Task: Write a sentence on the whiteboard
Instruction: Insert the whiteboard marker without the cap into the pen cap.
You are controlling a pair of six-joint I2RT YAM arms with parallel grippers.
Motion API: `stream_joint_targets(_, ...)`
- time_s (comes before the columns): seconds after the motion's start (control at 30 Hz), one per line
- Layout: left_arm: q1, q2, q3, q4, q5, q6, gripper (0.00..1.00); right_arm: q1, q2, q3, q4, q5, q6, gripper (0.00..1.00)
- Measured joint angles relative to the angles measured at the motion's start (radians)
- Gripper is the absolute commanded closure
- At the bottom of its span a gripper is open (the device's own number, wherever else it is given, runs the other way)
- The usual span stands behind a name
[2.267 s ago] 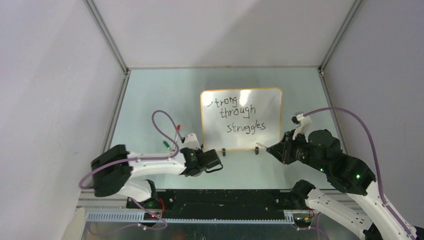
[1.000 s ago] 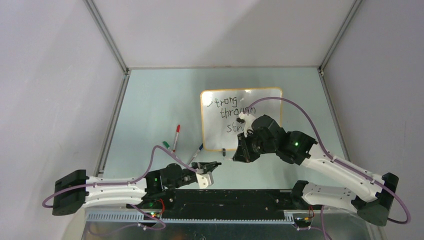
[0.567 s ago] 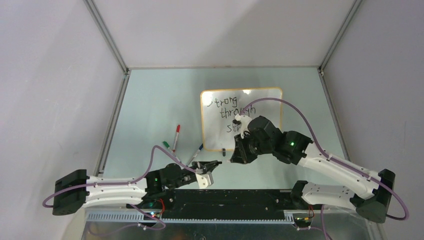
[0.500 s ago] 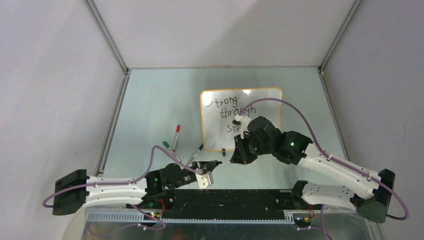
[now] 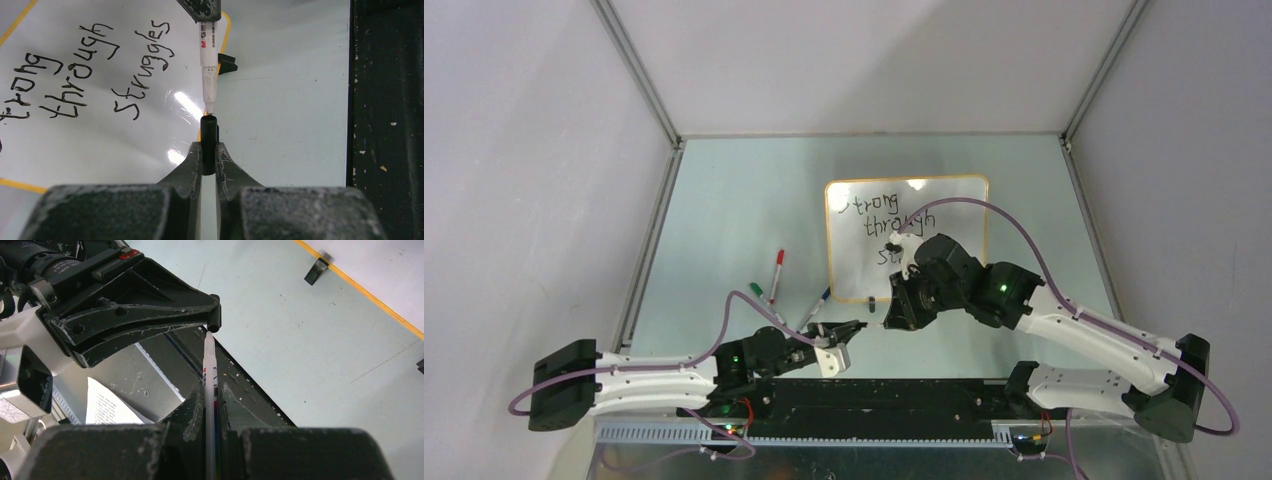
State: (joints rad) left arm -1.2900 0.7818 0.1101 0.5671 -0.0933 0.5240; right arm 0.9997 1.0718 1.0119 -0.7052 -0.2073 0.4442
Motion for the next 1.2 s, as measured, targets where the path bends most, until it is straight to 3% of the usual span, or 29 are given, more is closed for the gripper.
stream_joint_targets(0.77, 0.000, -0.016, 0.000, -0.016, 0.005, 0.000, 1.00, 0.000, 0.032, 0.000, 0.012, 0.000, 0.006, 1.00)
stream_joint_targets(1.2, 0.001, -0.009, -0.011, -0.014, 0.016, -0.033, 1.00, 0.070, 0.161, 0.028, 0.054, 0.081, 0.031, 1.00)
